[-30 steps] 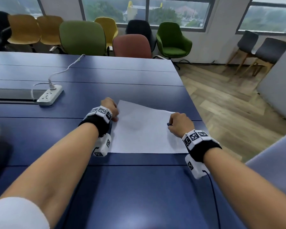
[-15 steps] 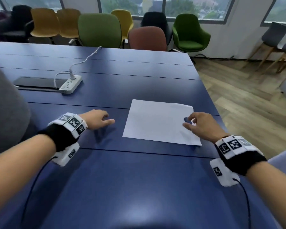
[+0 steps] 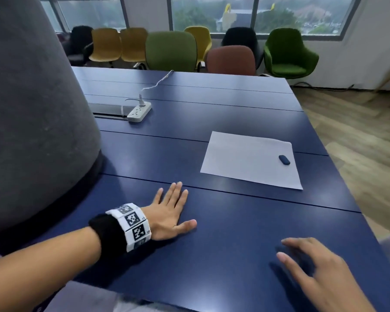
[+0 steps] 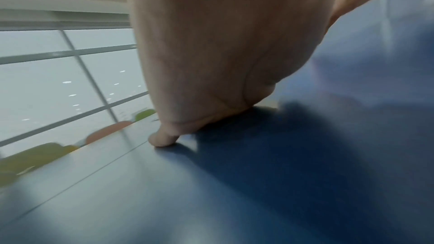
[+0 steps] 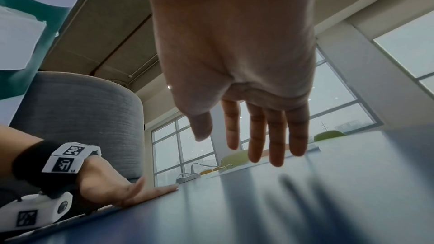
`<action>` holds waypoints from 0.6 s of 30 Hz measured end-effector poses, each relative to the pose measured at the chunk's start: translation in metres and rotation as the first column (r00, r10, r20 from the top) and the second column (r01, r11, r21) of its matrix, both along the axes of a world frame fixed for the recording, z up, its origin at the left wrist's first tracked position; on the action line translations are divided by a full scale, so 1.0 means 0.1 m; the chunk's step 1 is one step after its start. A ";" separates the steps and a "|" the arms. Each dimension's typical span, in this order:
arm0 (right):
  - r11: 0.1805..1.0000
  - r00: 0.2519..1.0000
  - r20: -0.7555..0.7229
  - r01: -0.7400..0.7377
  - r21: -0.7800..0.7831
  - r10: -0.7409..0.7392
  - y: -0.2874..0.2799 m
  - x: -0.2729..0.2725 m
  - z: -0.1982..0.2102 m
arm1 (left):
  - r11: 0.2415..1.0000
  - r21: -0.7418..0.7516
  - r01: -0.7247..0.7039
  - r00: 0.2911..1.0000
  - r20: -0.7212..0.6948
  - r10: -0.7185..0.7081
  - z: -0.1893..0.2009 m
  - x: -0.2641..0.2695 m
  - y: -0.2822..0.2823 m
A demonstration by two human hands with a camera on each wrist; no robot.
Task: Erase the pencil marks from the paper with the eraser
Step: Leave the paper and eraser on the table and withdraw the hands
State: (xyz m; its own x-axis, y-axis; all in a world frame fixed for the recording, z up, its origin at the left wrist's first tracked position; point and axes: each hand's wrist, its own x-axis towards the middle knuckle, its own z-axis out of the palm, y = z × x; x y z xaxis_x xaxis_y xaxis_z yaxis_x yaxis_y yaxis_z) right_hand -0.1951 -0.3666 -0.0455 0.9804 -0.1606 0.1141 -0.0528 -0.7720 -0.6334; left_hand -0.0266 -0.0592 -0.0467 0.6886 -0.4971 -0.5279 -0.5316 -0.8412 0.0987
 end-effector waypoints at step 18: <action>0.961 0.932 0.339 0.027 0.274 -0.123 0.33 -0.15 -0.52 | 0.974 0.052 -0.218 0.976 0.031 0.217 0.05 0.30 0.19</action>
State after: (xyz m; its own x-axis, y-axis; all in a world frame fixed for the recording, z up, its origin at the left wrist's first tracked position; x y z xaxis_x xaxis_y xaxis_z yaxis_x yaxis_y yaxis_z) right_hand -0.2099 -0.3336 -0.0979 0.8688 -0.3035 0.3913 0.1578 -0.5793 -0.7997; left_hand 0.0034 -0.0402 -0.0414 0.7902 -0.3044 -0.5320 -0.3367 -0.9408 0.0382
